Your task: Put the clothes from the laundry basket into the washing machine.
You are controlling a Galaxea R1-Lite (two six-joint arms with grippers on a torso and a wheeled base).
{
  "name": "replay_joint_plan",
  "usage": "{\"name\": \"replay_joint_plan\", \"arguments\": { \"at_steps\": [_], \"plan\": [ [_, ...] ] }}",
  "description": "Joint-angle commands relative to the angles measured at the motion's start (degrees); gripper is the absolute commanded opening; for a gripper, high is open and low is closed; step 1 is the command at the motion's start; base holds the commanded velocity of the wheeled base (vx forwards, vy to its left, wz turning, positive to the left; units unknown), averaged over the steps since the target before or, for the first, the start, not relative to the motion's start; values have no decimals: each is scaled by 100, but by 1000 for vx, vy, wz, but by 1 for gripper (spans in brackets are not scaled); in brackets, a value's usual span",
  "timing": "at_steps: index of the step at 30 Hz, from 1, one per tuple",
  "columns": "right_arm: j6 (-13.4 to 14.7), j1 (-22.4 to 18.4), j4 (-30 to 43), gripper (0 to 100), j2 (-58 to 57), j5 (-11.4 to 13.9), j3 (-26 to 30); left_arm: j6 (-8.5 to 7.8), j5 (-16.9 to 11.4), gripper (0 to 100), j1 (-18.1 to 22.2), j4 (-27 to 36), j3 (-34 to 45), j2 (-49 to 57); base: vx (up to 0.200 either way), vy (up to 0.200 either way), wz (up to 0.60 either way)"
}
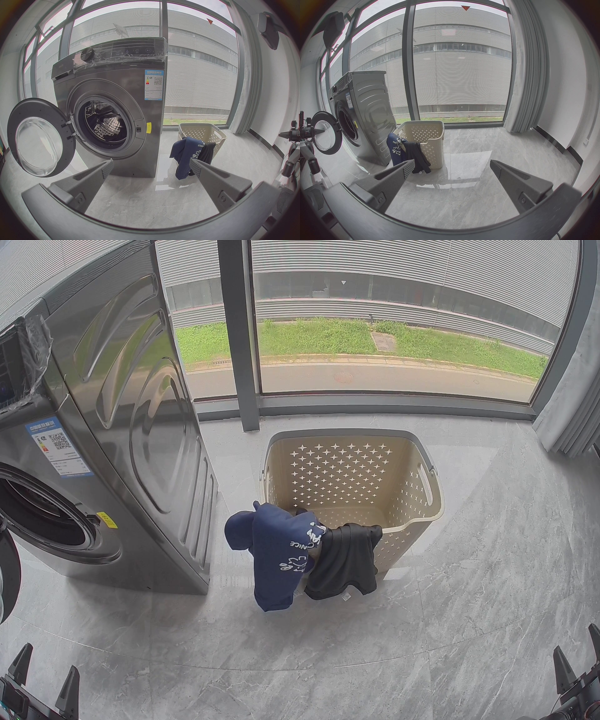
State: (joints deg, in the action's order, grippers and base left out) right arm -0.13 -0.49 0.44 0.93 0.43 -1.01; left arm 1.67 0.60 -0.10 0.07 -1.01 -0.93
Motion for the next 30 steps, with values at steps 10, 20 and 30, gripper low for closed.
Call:
{"name": "replay_joint_plan", "arguments": {
  "at_steps": [10, 20, 30],
  "plan": [
    [-13, 5, -18, 100, -22, 10, 92, 0, 2, 100, 1, 1, 92, 40, 60, 0, 0],
    [-13, -4, -53, 100, -22, 1, 101, 18, 2, 100, 1, -7, 92, 40, 40, 0, 0],
    [-13, -13, -61, 100, -14, -34, 101, 9, 2, 100, 1, -7, 92, 40, 80, 0, 0]
  ]
}}
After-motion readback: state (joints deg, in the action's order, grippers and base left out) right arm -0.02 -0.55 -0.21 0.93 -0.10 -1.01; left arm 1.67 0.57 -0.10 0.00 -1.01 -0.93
